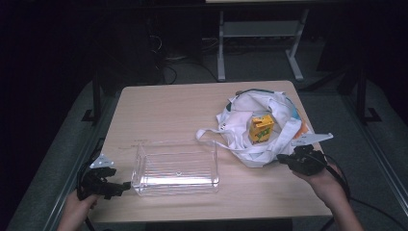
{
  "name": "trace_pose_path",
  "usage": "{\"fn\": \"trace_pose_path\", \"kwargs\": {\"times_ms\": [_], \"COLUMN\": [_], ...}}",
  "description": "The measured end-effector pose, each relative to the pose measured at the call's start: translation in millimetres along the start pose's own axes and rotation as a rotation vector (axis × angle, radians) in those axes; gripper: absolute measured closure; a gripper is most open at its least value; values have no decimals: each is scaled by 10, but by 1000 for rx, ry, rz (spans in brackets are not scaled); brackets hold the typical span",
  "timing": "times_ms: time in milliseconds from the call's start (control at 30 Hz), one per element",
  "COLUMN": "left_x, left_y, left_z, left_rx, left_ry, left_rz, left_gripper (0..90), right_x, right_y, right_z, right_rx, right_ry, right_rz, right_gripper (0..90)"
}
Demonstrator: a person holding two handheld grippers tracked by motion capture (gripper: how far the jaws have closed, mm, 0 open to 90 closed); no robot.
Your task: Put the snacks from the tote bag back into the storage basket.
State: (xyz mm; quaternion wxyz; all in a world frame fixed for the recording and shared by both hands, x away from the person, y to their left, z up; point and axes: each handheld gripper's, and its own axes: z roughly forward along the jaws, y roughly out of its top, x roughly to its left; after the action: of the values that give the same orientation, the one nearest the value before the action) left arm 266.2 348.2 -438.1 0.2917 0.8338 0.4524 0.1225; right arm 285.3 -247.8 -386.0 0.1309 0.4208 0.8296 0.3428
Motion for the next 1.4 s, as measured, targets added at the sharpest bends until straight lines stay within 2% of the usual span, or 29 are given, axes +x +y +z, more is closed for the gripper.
{"fn": "trace_pose_path", "kwargs": {"times_ms": [167, 600, 767, 800, 1033, 1267, 1400], "left_x": [2, 5, 4, 5, 3, -6, -14], "left_y": [-4, -2, 2, 3, 11, 18, 20], "left_z": [-6, -9, -13, -15, -11, -3, 6], "left_rx": [-2, -6, -11, -13, -6, -4, -7], "left_ry": [-3, -1, -2, -2, 1, 0, 1], "left_rz": [-5, -4, -6, -6, 9, 12, 20], "left_gripper": [137, 137, 137, 137, 137, 137, 137], "right_x": [-36, -129, -175, -205, -238, -278, -281], "right_y": [121, 334, 402, 437, 535, 654, 678], "right_z": [52, 145, 182, 205, 297, 444, 547], "right_rx": [6, 17, 14, 16, 31, 29, 51], "right_ry": [6, 9, 29, 44, 57, 53, 46], "right_rz": [-17, -22, -30, -31, -52, -46, -49], "right_gripper": [900, 900, 900, 900, 900, 900, 900]}}
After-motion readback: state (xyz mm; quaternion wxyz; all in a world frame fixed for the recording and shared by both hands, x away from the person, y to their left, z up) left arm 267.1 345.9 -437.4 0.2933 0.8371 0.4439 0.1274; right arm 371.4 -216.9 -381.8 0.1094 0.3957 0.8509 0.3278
